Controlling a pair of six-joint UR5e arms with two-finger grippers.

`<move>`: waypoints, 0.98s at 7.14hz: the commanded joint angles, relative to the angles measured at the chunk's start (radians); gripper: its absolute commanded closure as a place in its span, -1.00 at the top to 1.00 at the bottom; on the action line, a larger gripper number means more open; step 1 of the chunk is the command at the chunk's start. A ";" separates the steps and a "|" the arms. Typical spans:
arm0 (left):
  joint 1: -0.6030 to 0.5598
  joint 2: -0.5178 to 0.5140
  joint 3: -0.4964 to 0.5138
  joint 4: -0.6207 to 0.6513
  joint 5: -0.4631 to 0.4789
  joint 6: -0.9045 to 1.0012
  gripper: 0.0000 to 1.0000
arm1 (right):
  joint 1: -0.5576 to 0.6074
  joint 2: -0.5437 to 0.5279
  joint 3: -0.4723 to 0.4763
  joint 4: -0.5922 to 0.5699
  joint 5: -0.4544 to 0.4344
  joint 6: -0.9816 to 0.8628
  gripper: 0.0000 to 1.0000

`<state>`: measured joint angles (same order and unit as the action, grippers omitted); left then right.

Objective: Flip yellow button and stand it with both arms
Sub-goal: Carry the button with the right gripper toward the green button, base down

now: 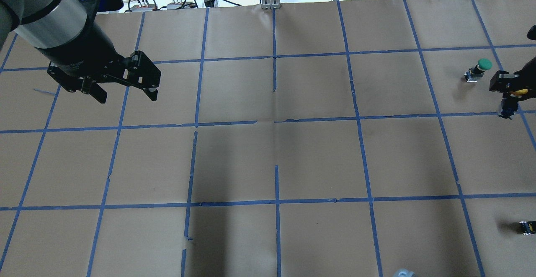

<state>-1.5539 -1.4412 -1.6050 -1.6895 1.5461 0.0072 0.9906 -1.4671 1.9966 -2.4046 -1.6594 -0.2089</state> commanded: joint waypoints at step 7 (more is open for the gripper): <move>-0.008 0.018 -0.050 0.083 0.003 -0.010 0.99 | -0.018 0.071 0.186 -0.325 -0.207 0.591 -0.84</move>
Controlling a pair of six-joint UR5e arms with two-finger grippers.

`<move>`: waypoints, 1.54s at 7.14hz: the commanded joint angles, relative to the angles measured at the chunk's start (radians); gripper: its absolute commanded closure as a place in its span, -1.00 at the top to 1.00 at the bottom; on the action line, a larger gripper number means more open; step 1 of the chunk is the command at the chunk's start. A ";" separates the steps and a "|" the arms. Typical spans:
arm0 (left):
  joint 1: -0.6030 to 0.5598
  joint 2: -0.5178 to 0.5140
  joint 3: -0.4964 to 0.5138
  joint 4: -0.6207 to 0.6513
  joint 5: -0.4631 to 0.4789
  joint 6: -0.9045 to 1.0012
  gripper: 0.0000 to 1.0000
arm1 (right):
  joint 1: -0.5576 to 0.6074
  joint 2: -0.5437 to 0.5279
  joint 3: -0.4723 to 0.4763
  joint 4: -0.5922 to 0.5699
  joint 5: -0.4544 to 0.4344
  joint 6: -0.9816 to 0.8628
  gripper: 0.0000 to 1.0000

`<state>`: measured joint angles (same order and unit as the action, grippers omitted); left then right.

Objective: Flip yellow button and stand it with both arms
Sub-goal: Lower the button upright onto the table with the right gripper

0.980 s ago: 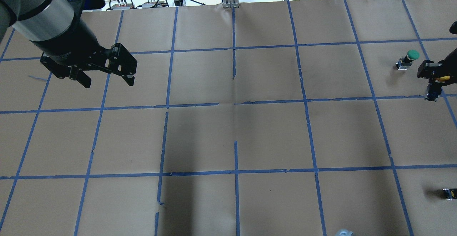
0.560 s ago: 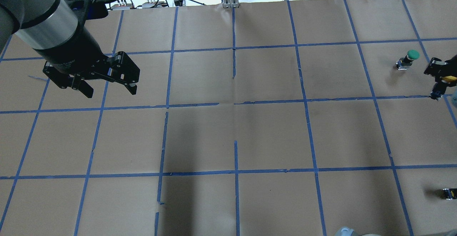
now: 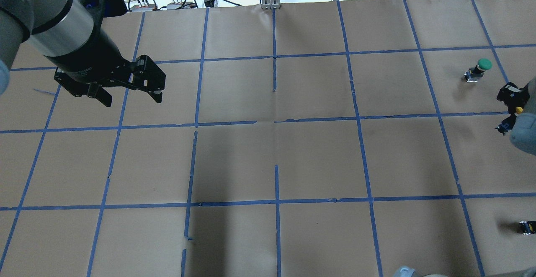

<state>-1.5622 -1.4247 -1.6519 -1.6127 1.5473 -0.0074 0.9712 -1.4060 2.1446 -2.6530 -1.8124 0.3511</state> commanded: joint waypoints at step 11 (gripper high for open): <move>0.002 -0.003 0.003 0.011 0.005 0.006 0.99 | 0.080 0.151 0.119 -0.404 -0.174 0.117 -0.23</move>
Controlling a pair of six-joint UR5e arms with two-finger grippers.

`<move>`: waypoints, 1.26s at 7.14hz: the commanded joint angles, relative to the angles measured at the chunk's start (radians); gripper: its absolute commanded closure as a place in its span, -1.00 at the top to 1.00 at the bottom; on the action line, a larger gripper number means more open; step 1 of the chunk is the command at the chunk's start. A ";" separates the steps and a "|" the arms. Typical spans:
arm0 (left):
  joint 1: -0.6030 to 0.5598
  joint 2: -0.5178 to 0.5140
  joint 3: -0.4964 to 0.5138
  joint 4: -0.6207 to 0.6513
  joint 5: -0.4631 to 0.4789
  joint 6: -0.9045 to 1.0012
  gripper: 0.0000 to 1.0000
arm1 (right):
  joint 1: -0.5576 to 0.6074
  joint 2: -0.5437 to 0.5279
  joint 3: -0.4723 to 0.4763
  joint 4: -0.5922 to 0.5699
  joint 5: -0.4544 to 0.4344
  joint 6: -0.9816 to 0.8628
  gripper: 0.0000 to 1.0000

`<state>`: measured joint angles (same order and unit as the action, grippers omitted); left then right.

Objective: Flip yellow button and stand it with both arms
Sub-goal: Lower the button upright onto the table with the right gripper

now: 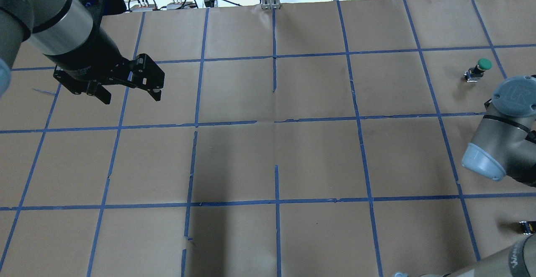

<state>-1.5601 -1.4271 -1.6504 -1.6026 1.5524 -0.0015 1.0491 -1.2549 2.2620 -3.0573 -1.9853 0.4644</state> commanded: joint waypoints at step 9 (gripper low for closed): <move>0.000 -0.006 0.011 0.001 0.000 0.000 0.99 | 0.003 -0.084 -0.037 0.139 -0.037 -0.029 0.98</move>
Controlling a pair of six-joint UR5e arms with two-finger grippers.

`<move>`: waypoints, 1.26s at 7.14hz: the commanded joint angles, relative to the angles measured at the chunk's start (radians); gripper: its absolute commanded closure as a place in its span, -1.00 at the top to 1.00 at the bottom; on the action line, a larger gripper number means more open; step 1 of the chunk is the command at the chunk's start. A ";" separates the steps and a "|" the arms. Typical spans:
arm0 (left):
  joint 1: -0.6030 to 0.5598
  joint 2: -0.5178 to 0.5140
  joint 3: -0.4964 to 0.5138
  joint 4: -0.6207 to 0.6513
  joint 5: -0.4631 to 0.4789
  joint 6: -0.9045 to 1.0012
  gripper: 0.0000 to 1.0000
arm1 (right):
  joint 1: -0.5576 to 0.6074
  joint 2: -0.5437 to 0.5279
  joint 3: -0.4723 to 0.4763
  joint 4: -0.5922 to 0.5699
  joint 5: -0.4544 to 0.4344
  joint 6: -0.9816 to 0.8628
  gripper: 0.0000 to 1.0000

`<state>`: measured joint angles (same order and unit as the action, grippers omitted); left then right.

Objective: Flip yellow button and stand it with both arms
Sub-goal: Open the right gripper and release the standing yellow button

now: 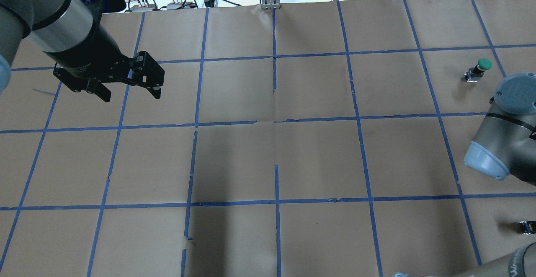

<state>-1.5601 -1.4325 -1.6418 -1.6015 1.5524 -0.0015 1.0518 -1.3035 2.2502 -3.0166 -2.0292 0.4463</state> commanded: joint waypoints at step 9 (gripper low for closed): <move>-0.005 0.012 -0.009 0.000 -0.009 -0.009 0.99 | 0.400 -0.224 -0.610 1.329 0.483 -0.123 1.00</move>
<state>-1.5634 -1.4244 -1.6503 -1.6015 1.5445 -0.0100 1.3596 -1.5112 1.6556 -1.7039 -1.5903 0.3912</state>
